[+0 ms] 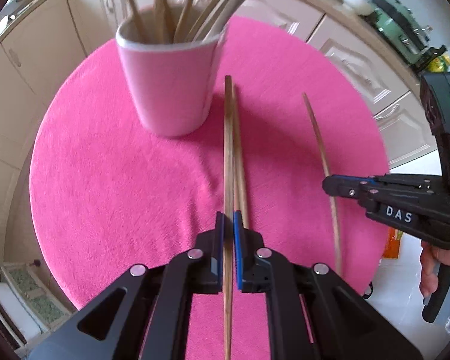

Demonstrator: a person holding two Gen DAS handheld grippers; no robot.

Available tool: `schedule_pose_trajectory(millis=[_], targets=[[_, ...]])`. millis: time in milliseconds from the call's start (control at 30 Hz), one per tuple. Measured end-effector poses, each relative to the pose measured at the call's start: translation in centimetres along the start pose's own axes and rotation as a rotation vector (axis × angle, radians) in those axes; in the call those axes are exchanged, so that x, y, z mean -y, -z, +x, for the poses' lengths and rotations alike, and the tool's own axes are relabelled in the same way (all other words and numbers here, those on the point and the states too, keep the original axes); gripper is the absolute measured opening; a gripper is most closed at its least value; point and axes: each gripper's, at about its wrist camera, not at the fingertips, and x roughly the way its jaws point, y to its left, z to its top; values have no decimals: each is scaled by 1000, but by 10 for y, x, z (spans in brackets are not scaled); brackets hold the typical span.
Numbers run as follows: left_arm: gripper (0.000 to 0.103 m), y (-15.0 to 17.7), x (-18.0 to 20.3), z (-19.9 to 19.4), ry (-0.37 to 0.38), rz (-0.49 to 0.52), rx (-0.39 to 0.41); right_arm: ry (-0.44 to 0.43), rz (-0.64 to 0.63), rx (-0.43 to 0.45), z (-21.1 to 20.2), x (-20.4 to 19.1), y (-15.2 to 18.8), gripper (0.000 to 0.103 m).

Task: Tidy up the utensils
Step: 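Hold both chopsticks and lift them off the table, then raise both held chopsticks over the white cup and drop them in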

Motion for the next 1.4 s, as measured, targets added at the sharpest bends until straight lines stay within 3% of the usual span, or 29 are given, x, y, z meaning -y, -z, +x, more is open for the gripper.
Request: schedule_pose_trajectory(millis=[233,467,900,1267,1400], targets=[[6,0,11,-33,84,50,143,-97,-6,77,-37,-4,7,6],[6,-5,19,-66,118,67,297,-150,-43,166,-79,-14,7,6],[6,-24,7,-138,171,15,584,-211,-145,362,-148,-67,-29,6],[6,-60,-28,-157,171,-60,739,-199,-165,520,-160,-106,-67,6],[6,-75,-40,-148,168,-80,754,-189,-160,539,-153,-112,-83,6]])
